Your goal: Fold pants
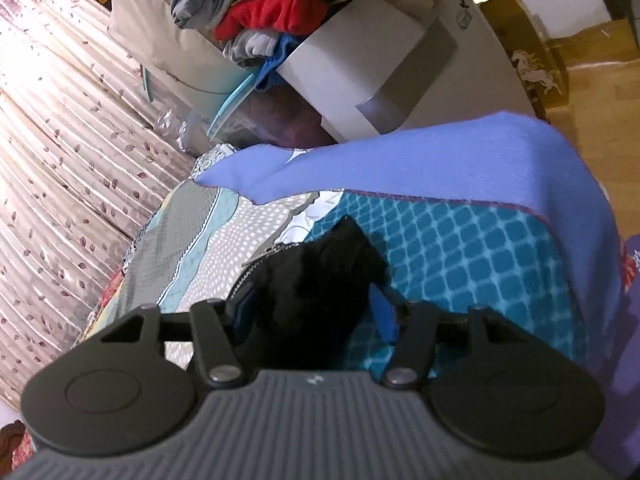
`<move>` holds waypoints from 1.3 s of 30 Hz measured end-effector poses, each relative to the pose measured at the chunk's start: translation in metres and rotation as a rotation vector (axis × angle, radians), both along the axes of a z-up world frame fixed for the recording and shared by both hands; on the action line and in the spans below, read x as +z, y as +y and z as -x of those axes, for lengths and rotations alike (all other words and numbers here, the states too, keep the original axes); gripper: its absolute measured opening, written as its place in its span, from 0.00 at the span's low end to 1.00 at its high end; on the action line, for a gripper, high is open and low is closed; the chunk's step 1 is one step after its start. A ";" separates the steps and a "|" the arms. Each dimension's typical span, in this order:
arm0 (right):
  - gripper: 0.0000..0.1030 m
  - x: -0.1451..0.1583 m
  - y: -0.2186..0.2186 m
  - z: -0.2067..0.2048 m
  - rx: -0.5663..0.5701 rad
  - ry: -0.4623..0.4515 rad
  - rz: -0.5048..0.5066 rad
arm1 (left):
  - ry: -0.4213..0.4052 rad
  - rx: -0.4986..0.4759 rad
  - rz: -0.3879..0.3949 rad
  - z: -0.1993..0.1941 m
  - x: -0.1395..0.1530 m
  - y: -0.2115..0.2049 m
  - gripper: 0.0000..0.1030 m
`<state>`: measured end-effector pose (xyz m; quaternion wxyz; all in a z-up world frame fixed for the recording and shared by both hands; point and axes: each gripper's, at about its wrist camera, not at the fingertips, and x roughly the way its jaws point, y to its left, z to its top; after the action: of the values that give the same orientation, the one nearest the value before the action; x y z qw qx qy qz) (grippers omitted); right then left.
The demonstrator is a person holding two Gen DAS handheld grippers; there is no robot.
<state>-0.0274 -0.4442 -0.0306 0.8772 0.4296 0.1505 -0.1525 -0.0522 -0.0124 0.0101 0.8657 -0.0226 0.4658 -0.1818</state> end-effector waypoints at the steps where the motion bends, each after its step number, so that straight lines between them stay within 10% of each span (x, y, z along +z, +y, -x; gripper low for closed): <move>1: 0.36 0.000 0.000 -0.002 0.017 0.005 -0.003 | 0.001 0.001 0.001 0.001 0.001 0.001 0.46; 10: 0.20 0.053 0.036 0.019 0.083 -0.047 0.098 | 0.017 0.047 0.050 0.009 0.013 0.019 0.44; 16: 0.20 0.102 0.138 0.026 0.338 -0.066 0.466 | 0.021 0.105 0.122 0.022 0.025 0.052 0.45; 22: 0.20 0.076 0.254 0.024 0.643 0.053 0.789 | 0.015 0.127 0.166 0.047 0.034 0.084 0.46; 27: 0.48 0.045 0.314 0.031 0.790 0.167 1.068 | 0.009 0.169 0.191 0.066 0.038 0.115 0.47; 34: 0.59 0.086 0.279 0.053 0.837 0.057 0.889 | 0.013 0.269 0.228 0.083 0.037 0.165 0.51; 39: 0.43 0.105 0.255 0.039 0.743 -0.024 0.675 | 0.011 0.330 0.260 0.100 0.034 0.198 0.51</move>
<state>-0.0665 -0.1895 0.0741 0.9640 0.0409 0.2253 0.1351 -0.1520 0.1854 0.0446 0.8710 -0.2110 0.4332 -0.0962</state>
